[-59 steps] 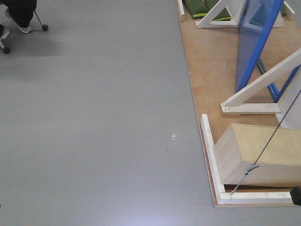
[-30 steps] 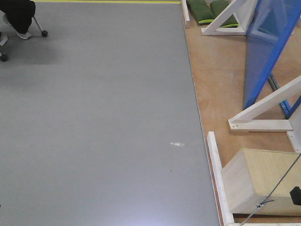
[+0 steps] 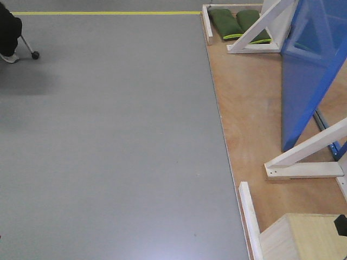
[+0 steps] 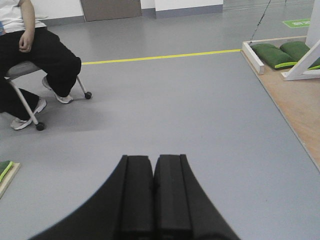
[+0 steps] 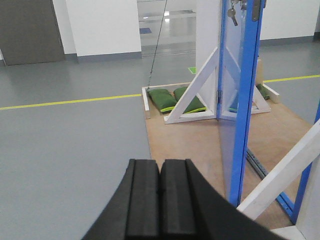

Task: Move to blue door and open it
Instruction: 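Continue driving and stop beside the blue door near the green sandbags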

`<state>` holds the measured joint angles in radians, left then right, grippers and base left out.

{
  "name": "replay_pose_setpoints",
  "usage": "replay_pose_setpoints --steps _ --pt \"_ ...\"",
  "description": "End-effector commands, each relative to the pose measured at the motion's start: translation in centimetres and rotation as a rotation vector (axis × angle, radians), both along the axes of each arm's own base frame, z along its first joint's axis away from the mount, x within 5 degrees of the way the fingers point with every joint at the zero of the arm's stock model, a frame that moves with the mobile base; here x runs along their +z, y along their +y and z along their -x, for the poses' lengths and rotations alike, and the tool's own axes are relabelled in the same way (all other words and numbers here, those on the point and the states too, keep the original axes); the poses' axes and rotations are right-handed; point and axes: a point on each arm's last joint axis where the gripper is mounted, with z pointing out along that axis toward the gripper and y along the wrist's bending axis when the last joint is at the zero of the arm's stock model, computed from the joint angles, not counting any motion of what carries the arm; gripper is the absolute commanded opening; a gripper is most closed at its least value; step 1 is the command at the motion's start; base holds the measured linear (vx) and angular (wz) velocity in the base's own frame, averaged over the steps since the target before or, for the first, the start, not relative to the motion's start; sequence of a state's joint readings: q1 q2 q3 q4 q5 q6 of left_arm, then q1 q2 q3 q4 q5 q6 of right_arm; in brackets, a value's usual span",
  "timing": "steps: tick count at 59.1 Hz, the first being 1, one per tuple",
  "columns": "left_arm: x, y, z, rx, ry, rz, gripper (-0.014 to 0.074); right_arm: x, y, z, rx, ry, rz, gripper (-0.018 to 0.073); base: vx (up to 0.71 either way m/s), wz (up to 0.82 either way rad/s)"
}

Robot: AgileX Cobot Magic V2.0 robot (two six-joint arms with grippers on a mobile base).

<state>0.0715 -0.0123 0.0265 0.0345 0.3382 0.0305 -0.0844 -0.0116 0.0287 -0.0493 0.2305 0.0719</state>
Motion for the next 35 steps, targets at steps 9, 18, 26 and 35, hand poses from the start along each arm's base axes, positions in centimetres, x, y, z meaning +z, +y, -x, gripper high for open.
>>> replay_pose_setpoints --steps 9,18,26,35 --pt "0.45 -0.02 -0.09 -0.001 -0.088 0.001 0.007 0.14 0.01 -0.04 0.004 -0.078 0.022 0.0002 0.37 -0.05" --pt "0.45 -0.02 -0.09 -0.001 -0.088 0.001 0.007 0.14 0.01 -0.04 0.004 -0.078 0.022 0.0002 0.37 -0.02" --pt "0.45 -0.02 -0.09 -0.001 -0.088 0.001 0.007 0.14 0.01 -0.04 0.004 -0.078 0.022 0.0002 0.37 0.0" --pt "0.45 -0.02 -0.09 -0.001 -0.088 0.001 0.007 0.14 0.01 -0.04 0.004 -0.078 0.022 0.0002 0.37 0.02"
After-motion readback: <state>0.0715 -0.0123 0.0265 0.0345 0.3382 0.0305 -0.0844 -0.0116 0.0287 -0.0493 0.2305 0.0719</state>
